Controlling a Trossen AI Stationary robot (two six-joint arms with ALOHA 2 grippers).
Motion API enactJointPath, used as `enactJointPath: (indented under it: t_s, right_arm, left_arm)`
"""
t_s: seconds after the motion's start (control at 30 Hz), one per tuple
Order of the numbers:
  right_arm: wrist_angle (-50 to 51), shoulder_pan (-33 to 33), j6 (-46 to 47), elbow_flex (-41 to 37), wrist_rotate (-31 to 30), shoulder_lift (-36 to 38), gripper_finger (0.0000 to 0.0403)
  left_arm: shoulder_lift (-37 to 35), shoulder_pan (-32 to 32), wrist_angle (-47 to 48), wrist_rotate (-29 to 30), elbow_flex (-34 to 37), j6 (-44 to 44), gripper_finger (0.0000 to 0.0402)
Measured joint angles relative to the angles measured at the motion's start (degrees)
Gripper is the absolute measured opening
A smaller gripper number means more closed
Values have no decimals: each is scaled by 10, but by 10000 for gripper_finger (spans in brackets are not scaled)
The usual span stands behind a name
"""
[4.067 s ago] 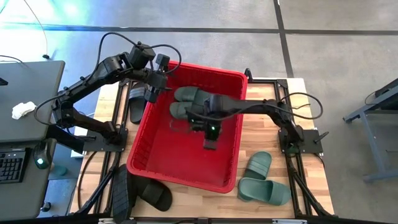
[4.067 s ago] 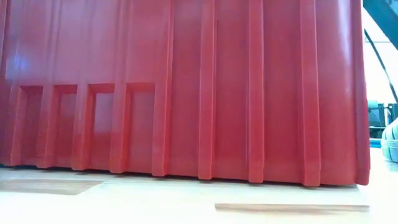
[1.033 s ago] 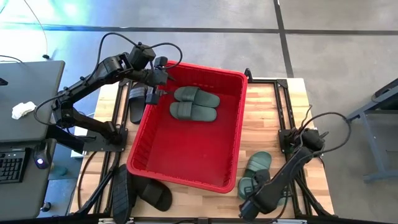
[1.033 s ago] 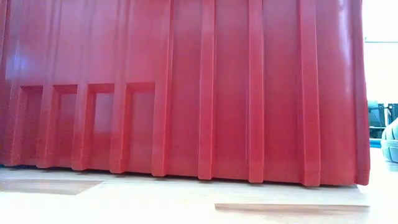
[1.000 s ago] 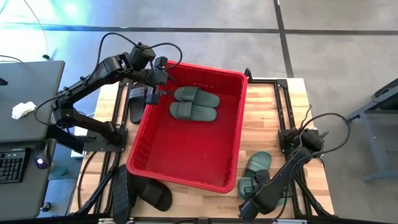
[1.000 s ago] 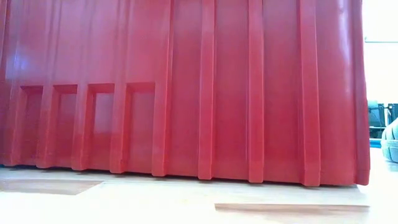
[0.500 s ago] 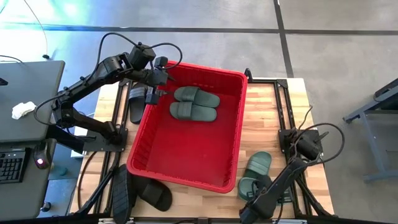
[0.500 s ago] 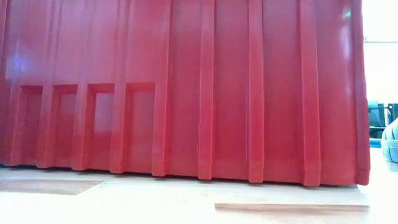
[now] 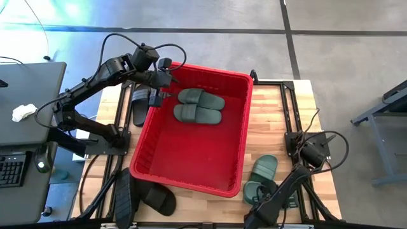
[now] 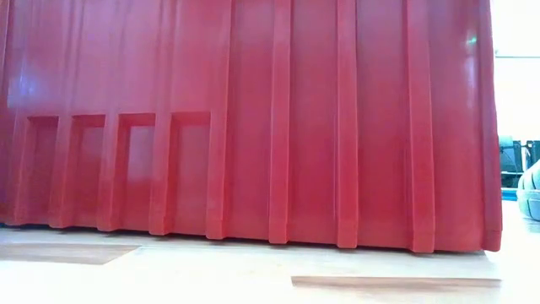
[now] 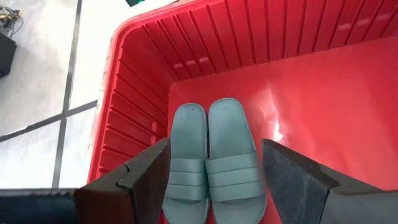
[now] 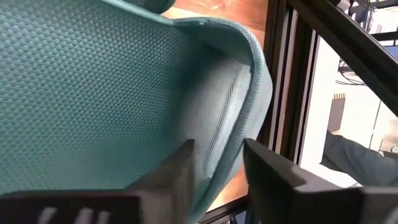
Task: Pick and place slides into bin
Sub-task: Put the green slide into the red container
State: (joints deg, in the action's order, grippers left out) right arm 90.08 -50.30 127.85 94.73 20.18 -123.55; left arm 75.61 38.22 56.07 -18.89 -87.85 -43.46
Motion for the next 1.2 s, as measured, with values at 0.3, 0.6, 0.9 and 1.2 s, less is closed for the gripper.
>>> enactJointPath:
  t_s: [0.3, 0.6, 0.9, 1.2]
  right_arm:
    - [1, -4, -3, 0, 0, 0, 8]
    - [1, -4, -2, 2, 0, 0, 2]
    - [-1, -4, -7, 69, -49, 0, 1]
    - [-3, -17, -21, 182, -82, 1, 0]
  left_arm:
    - [0, 0, 0, 0, 0, 0, 232]
    - [0, 0, 0, -3, 0, 0, 232]
    - [0, 0, 0, -54, 0, -11, 232]
    - [0, 0, -1, -77, 0, -27, 232]
